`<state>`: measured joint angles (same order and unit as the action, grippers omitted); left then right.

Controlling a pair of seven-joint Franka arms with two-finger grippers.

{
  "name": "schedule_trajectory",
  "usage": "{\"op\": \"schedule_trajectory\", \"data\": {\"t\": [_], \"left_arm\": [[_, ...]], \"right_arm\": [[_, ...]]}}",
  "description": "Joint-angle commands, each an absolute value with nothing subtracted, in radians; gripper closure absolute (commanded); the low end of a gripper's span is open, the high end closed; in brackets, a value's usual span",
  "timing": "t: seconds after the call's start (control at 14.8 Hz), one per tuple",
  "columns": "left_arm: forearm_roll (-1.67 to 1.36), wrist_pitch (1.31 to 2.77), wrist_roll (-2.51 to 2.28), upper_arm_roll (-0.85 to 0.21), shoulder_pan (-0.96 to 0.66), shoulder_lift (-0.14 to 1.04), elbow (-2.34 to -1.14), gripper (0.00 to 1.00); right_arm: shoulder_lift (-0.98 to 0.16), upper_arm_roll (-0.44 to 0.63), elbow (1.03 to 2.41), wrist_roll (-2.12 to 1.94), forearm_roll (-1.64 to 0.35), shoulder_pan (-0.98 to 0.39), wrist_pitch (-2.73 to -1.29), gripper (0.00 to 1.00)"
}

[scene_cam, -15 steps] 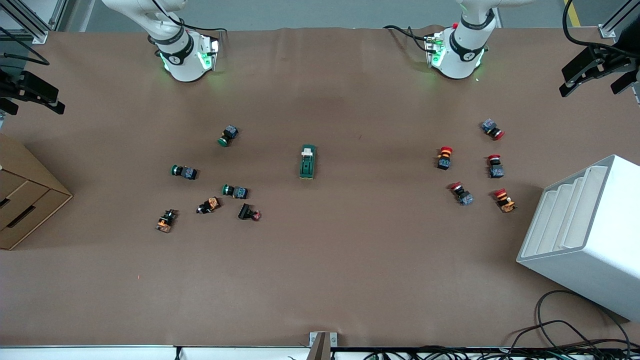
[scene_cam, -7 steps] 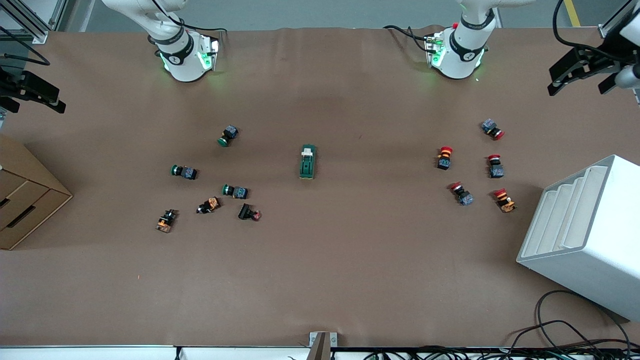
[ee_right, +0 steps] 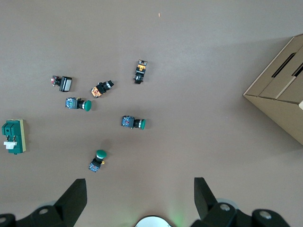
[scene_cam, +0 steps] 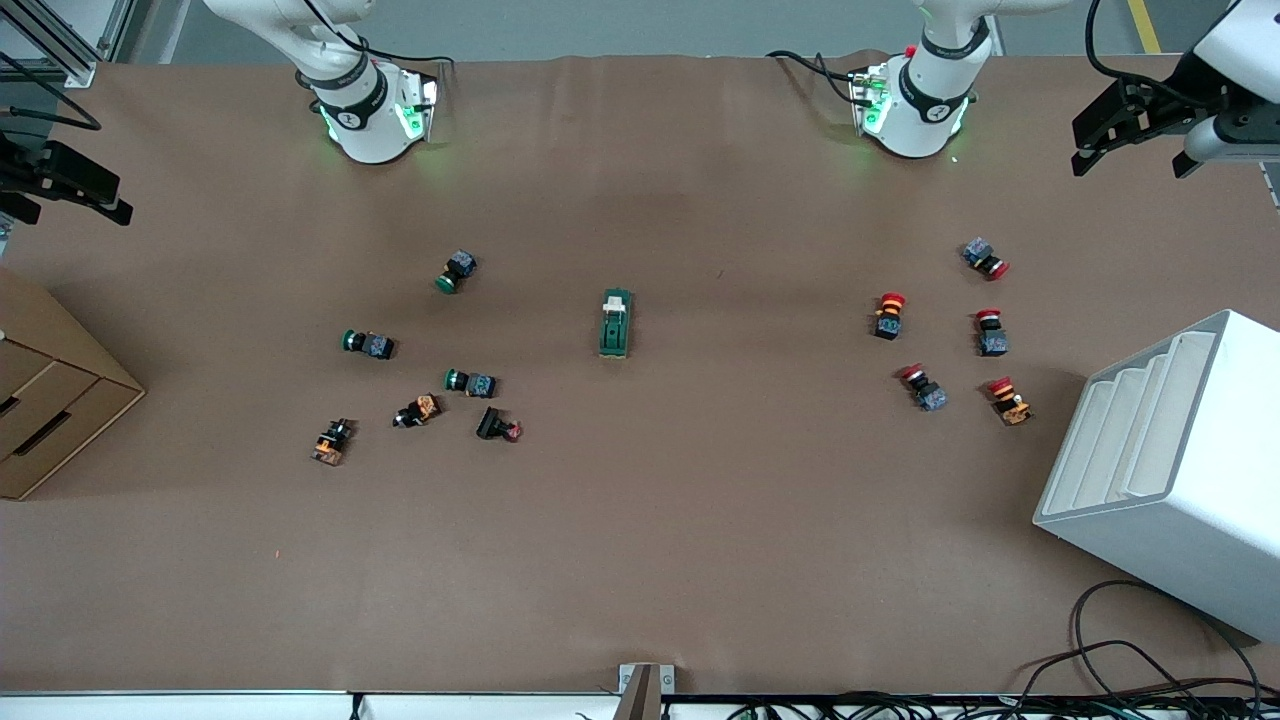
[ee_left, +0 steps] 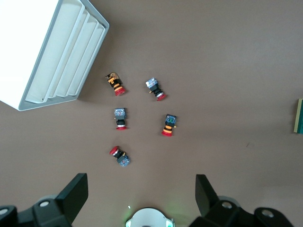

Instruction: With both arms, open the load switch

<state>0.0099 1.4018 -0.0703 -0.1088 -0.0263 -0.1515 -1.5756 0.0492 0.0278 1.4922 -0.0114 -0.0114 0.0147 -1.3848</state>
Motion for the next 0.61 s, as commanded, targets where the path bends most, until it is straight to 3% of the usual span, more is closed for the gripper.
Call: {"op": "schedule_trajectory", "data": {"t": [0.0,0.54], "left_arm": [[0.0,1.401,-0.049,-0.109,-0.021,-0.172,-1.589,0.0],[0.003,1.401,-0.048,-0.107,-0.021,-0.143,-1.555,0.0]], "right_arm": [[0.067,0.026,1.508,-0.008,-0.009,0.009,-1.381,0.0],[0.067,0.025,1.508,-0.011,0.005,0.008,-1.387,0.0]]}}
